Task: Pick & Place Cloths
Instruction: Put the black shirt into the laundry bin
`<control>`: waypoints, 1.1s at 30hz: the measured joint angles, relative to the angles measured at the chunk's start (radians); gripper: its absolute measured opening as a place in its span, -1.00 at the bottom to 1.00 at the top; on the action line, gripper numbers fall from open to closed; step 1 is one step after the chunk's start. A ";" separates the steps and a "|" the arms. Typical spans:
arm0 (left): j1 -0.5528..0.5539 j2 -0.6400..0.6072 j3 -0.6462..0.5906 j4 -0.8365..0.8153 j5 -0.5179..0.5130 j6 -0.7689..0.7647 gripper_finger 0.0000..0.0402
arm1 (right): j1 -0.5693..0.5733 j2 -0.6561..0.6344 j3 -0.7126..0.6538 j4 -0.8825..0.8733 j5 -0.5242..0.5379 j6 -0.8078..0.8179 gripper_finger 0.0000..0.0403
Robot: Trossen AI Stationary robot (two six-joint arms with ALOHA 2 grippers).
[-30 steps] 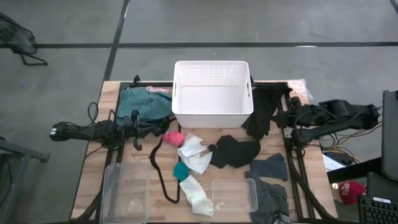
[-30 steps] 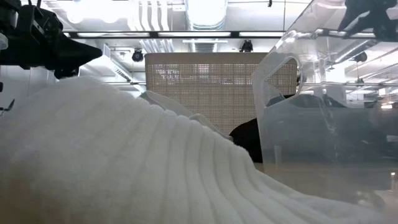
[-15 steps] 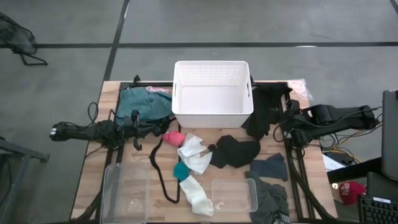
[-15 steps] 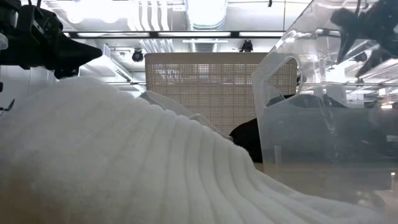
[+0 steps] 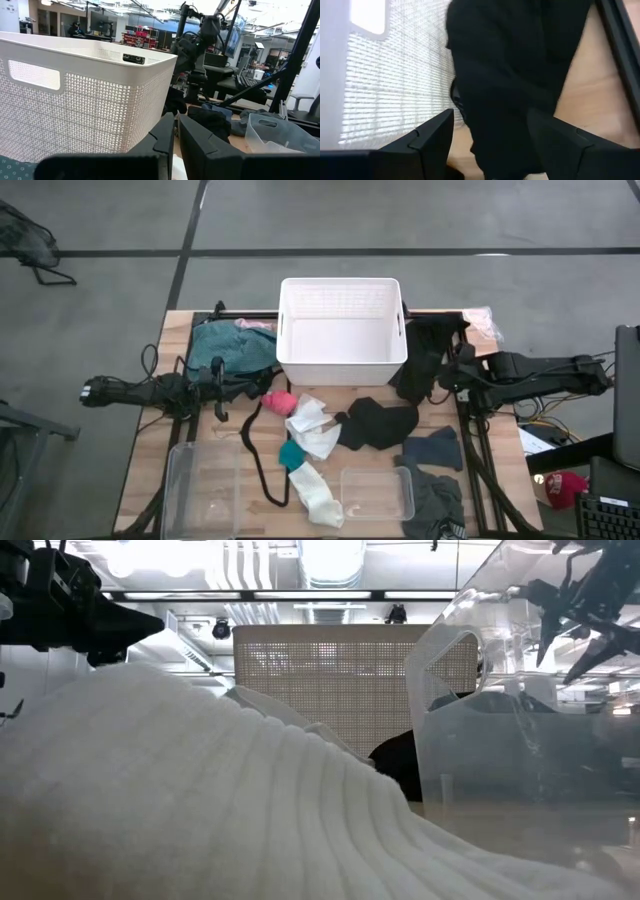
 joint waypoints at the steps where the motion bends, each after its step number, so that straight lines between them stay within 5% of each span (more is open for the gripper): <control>1: 0.000 0.000 0.000 0.000 0.000 0.000 -0.85 | -0.014 -0.001 0.000 -0.004 0.003 -0.017 0.20; 6: 0.000 0.000 0.000 0.000 0.000 0.000 -0.85 | -0.137 -0.017 0.000 0.012 -0.013 -0.108 0.18; 18: 0.000 0.000 0.000 0.000 0.000 0.000 -0.85 | -0.542 0.034 0.000 0.201 -0.241 -0.510 0.37; 33: 0.000 0.000 0.000 0.000 0.000 0.000 -0.85 | -0.871 0.315 -0.001 0.325 -0.405 -0.780 0.23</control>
